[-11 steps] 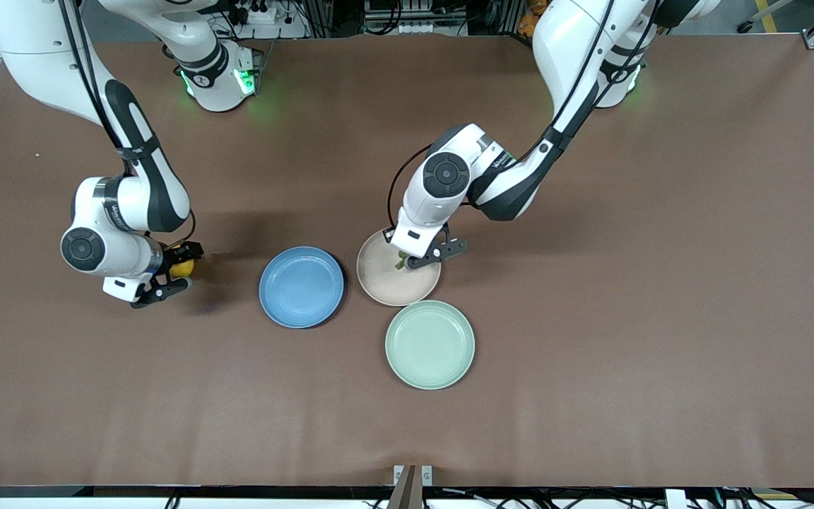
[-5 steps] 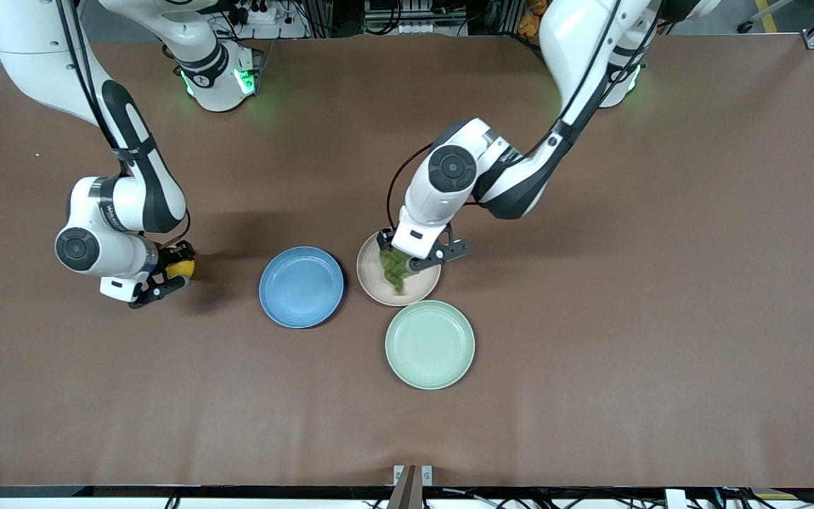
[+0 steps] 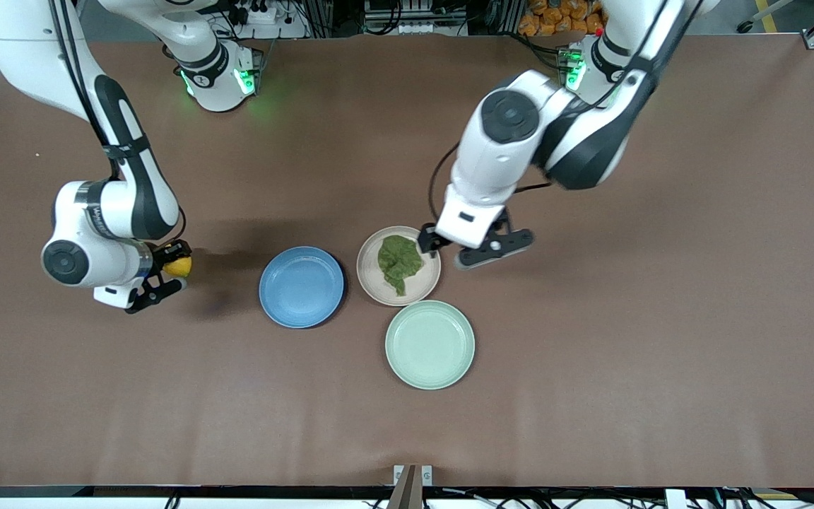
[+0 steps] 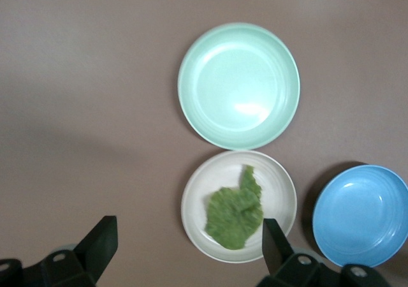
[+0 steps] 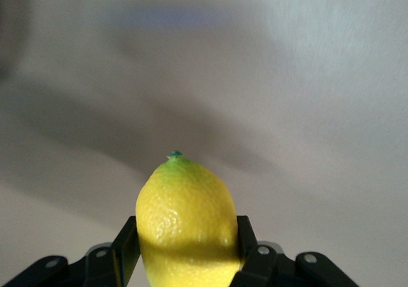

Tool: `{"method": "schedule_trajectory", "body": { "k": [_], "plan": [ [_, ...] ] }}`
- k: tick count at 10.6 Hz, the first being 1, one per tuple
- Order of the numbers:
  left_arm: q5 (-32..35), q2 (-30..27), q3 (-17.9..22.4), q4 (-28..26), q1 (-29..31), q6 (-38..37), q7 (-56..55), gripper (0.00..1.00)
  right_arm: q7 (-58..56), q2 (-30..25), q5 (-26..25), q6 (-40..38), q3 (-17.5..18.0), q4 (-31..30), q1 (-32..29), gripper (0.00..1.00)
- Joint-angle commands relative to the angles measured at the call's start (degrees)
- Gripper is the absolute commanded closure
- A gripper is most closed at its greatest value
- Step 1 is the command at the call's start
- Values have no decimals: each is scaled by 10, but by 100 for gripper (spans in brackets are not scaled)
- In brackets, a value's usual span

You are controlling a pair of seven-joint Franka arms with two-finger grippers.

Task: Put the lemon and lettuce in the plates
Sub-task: 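Carry the lemon to the blue plate while the left gripper withdraws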

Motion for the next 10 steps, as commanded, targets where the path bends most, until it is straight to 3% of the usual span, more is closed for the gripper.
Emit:
{"method": "schedule_trajectory", "body": {
  "k": [1,3,6,10],
  "plan": [
    [9,-50,9,-16,38,-45,95,0,26,-1,39,-65,-2,69,38,97],
    [3,-86,15,-16,82,-90,184,0,122,4,54,-67,2,107,76,100],
    [2,-119,15,-16,145,-138,285,0,213,25,121,-63,2,139,120,100],
    [-11,-163,16,-16,207,-186,364,0,356,92,140,-18,27,184,163,100]
  ]
}}
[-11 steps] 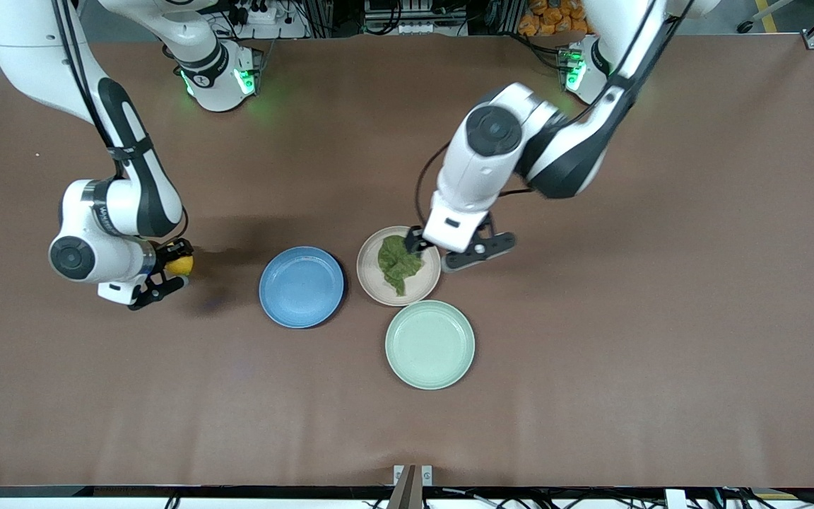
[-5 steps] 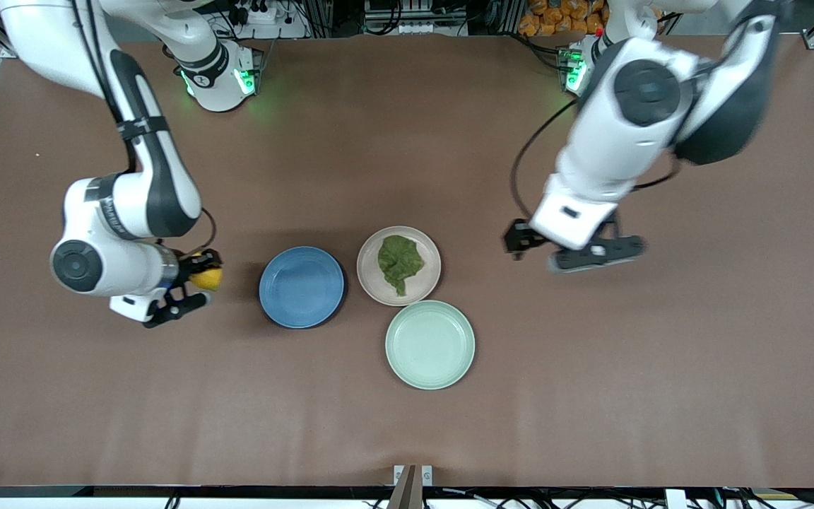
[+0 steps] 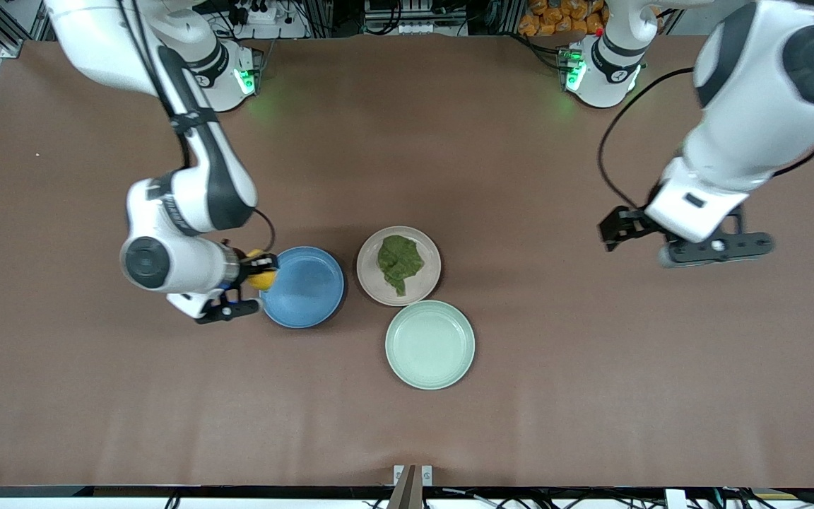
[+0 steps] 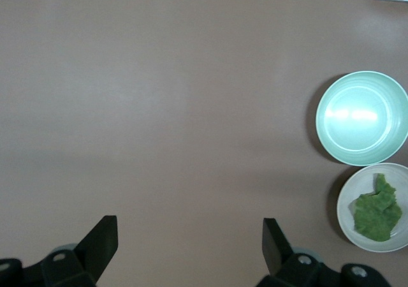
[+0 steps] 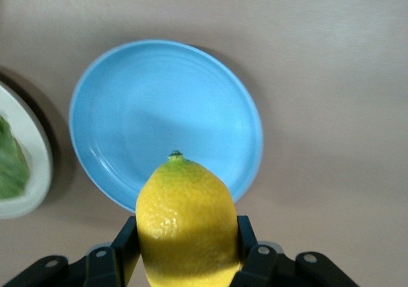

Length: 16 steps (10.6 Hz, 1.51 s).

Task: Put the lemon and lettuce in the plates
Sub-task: 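Release the lemon onto the blue plate and withdraw the right gripper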

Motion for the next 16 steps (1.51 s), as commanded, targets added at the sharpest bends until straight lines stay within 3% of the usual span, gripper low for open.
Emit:
{"method": "schedule_trajectory", "body": {
  "k": [1,3,4,5,6,9,11,14,16],
  "plan": [
    [-9,-40,-4,-14,18,-31,20,0,38,54,36,49,10,38,10,100],
    [-10,-58,-4,-14,30,-52,48,0,36,72,42,78,10,38,18,94],
    [-13,-63,-5,-14,32,-61,49,0,31,78,41,79,10,37,17,75],
    [-23,-74,-5,-14,38,-71,49,0,31,83,42,79,10,37,16,44],
    [-27,-79,-4,-15,47,-76,50,0,35,83,41,80,10,37,18,0],
    [-33,-96,-3,-20,52,-101,52,0,32,64,43,73,9,38,12,0],
    [-34,-96,-4,-22,52,-105,52,0,28,15,36,54,-5,38,-5,0],
    [-34,-105,-4,-21,52,-106,52,0,23,-69,28,-14,-21,38,-74,0],
    [-34,-108,-4,-21,52,-106,52,0,-32,-126,-23,-48,-23,38,-128,0]
  ]
}}
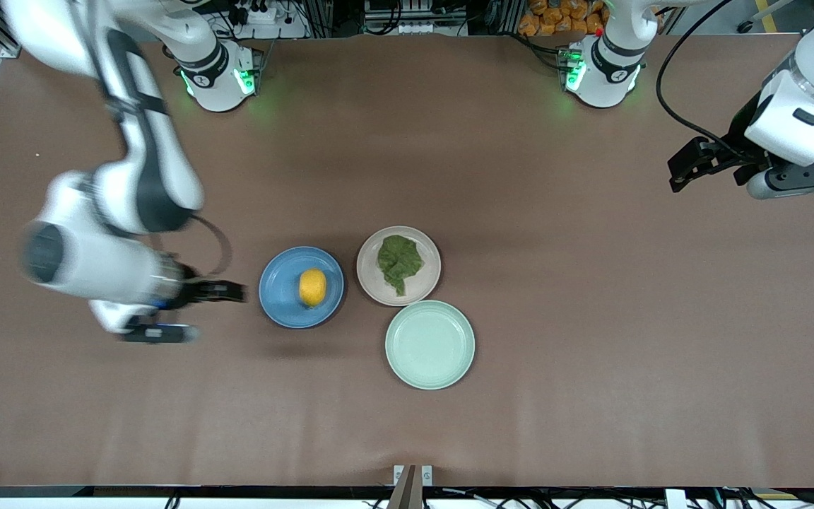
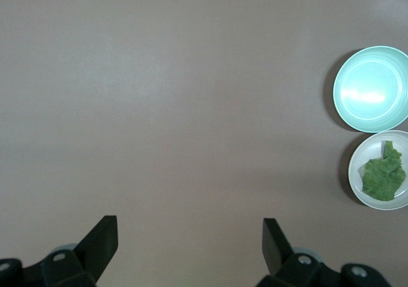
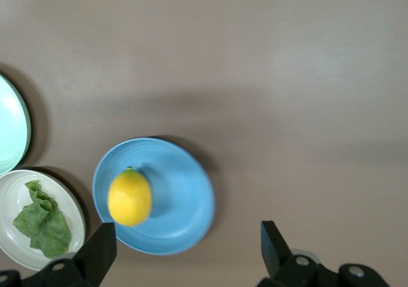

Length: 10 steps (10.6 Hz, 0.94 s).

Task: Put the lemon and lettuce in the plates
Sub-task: 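Release the lemon onto the blue plate and withdraw the right gripper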

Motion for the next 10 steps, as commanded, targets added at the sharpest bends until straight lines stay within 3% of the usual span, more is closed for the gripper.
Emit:
{"method": "schedule_trajectory", "body": {
  "k": [1,3,6,10],
  "plan": [
    [-12,-18,-3,-12,7,-6,15,0,-36,-83,-43,-47,7,-18,-54,0],
    [-12,-25,-3,-13,7,-14,19,0,-31,-142,-116,-86,10,-12,-66,0],
    [-12,-26,-2,-14,11,-14,62,0,-27,-215,-112,-120,19,-7,-93,0],
    [-12,-28,1,-17,24,-14,77,0,-18,-244,-118,-166,27,-8,-97,0]
  ]
}}
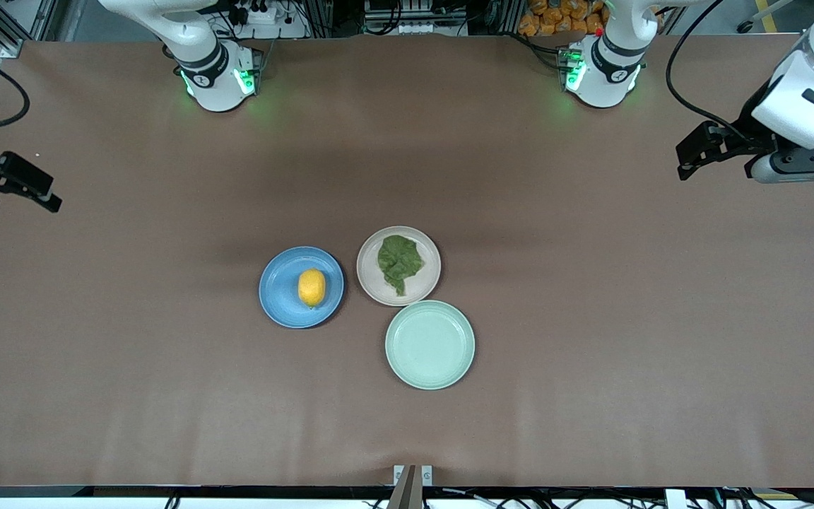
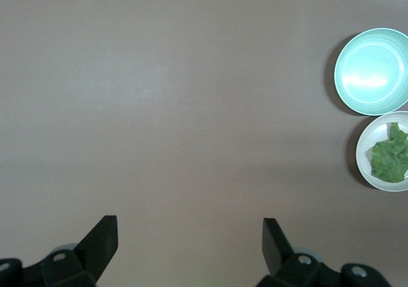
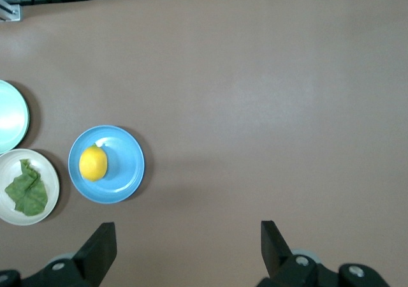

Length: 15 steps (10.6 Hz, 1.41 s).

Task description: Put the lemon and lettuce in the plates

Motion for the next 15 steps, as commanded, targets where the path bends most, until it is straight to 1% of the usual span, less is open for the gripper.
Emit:
{"method": "schedule_trajectory", "body": {
  "k": [1,4,5,7,15],
  "plan": [
    [-12,-15,1,-12,13,-4,20,0,10,-15,-13,-19,13,-14,-14,0],
    [-12,-21,3,-12,14,-3,24,0,9,-15,-17,-41,12,-15,-13,0],
    [-12,-21,18,-11,12,-3,29,0,9,-15,-24,-44,12,-15,-13,0],
    [-15,-21,32,-10,9,-3,51,0,11,-15,-29,-45,11,-16,-13,0],
    [-13,-16,32,-4,8,-6,58,0,9,-12,-34,-58,8,-12,-15,0]
  ]
}}
